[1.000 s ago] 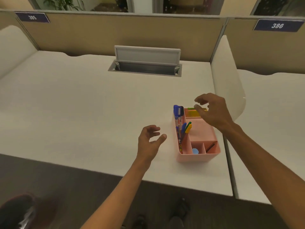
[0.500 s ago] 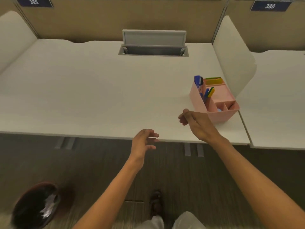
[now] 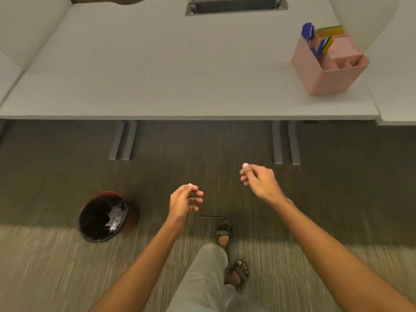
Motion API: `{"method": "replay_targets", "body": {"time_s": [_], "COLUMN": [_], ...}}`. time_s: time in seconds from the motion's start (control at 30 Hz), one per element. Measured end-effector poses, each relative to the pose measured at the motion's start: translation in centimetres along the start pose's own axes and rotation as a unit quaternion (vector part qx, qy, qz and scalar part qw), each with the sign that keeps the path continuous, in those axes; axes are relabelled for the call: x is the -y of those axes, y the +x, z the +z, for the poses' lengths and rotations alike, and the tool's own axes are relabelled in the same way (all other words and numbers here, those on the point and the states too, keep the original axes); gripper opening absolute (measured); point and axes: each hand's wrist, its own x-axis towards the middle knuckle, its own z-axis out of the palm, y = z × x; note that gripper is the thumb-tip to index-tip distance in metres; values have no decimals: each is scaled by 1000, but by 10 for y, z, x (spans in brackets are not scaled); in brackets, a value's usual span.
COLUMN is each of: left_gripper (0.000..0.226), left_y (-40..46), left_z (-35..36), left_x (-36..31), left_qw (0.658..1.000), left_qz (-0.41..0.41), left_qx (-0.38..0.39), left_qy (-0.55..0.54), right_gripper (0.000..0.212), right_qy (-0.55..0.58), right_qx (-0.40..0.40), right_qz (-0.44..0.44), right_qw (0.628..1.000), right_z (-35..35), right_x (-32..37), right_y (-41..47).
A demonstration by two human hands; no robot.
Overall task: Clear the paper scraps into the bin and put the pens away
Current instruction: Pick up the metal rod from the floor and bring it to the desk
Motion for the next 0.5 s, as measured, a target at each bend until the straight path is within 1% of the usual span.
{"method": "replay_targets", "body": {"time_s": [0.13,0.3,0.4,0.5], "left_gripper": [27,31,26,24], "left_y": [3,65,112,160], "left_z": [-33,-61,-80,-99], "left_x": [34,105,179,261], "left_qw": [997,987,977,963], "left_qz": [-74,-150,-176,-188], "left_qx": [0,4,9,57], "left_qy": [1,60,118,186], "right_gripper": [28,14,14,15], "right_qy": [-44,-77,-66,-49], "right_qx": [37,57,27,-13], "right_qz": [42,115,144,177], "right_qw": [997,989,987,983], "right_z": [54,129,187,251], "right_x": [-34,-99,-153,-218], "right_y": [-19,-14,0,19]}}
